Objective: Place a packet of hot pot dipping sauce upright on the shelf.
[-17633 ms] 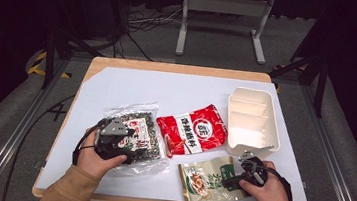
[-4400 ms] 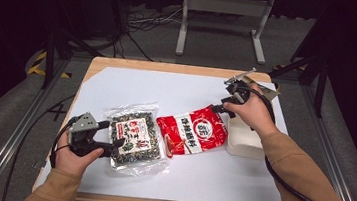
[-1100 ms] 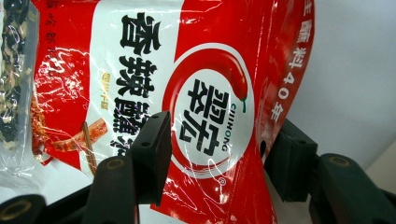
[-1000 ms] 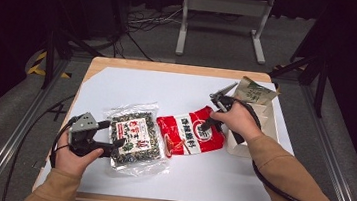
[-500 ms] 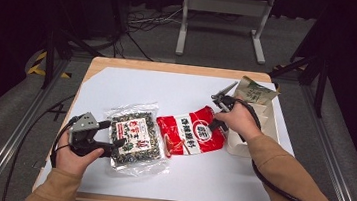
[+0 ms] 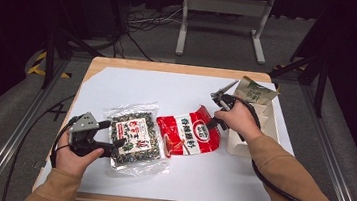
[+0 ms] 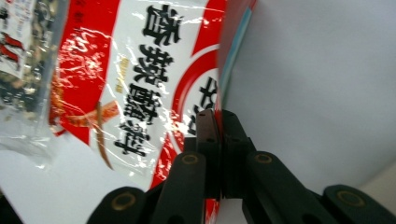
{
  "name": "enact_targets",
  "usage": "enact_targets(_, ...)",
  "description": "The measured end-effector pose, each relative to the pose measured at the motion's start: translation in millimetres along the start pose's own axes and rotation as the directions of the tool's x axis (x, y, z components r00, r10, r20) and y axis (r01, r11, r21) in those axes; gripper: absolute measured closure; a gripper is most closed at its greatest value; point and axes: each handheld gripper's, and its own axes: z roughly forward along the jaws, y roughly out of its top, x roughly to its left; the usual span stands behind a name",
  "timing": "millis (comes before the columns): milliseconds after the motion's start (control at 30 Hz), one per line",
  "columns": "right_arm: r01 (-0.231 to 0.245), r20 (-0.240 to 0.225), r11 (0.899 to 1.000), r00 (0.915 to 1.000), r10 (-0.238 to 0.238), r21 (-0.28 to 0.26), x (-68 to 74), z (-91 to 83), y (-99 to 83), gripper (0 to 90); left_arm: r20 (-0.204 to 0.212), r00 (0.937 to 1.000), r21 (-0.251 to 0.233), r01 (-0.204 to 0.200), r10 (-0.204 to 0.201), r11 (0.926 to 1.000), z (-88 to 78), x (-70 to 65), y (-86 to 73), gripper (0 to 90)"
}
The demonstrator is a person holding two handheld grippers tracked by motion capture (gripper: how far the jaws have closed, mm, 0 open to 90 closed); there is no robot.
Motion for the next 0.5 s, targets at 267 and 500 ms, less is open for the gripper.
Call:
enact_targets(267, -0.008, -0.034, 0.998, 0.9994, 0.010, 0.057, 3.0, 11.6, -1.1, 74.5, 0.000, 1.0000, 0.002, 0.000, 0.000, 1.0000, 0.0, -0.4, 0.3, 15.9)
enact_targets(500, 0.009, -0.018, 0.993, 0.9998, -0.007, 0.117, 6.8, 18.9, 1.7, 76.2, -0.001, 1.0000, -0.001, 0.001, -0.001, 1.0000, -0.8, 0.1, -0.2, 15.9)
